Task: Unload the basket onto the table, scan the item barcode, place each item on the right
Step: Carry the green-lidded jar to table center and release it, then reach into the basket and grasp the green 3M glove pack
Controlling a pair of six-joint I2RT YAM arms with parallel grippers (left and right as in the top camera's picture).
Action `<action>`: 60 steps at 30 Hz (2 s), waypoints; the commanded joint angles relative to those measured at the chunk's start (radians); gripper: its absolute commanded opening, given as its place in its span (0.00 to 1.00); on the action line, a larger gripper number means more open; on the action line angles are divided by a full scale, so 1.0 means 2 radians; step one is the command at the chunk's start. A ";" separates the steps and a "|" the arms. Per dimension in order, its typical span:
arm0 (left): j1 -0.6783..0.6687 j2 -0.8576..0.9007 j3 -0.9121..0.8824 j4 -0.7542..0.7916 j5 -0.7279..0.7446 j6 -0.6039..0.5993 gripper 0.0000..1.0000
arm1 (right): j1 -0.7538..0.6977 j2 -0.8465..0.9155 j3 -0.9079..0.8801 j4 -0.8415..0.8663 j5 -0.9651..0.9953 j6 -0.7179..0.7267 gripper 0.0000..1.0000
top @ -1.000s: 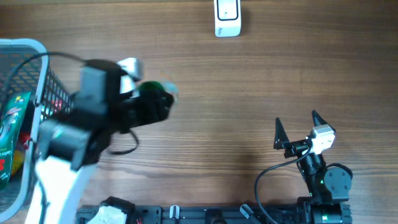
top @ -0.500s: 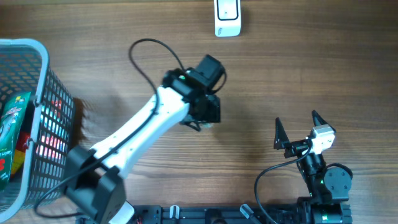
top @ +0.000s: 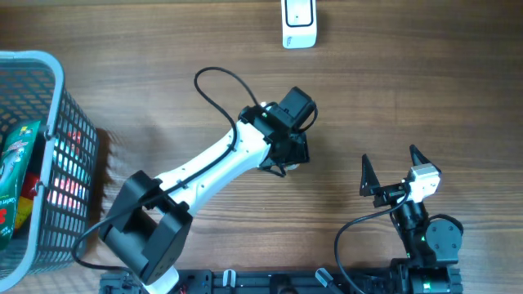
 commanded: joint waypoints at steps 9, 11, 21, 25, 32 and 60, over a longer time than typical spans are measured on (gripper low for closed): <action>0.039 0.002 -0.035 0.018 -0.112 -0.001 0.73 | 0.002 0.000 0.000 0.003 -0.006 -0.005 1.00; 0.060 0.002 -0.035 0.020 -0.111 -0.038 0.73 | 0.002 0.000 0.000 0.003 -0.006 -0.005 1.00; 0.081 -0.001 -0.034 0.043 -0.097 -0.284 1.00 | 0.002 0.000 0.000 0.003 -0.006 -0.005 1.00; 0.083 -0.033 -0.034 0.019 -0.102 -0.273 1.00 | 0.002 0.000 0.000 0.003 -0.006 -0.005 1.00; 0.083 -0.216 -0.024 -0.020 -0.230 -0.148 1.00 | 0.002 0.000 0.000 0.003 -0.006 -0.005 1.00; 0.838 -0.144 -0.013 0.006 0.038 -0.266 1.00 | 0.002 0.000 0.000 0.003 -0.006 -0.005 1.00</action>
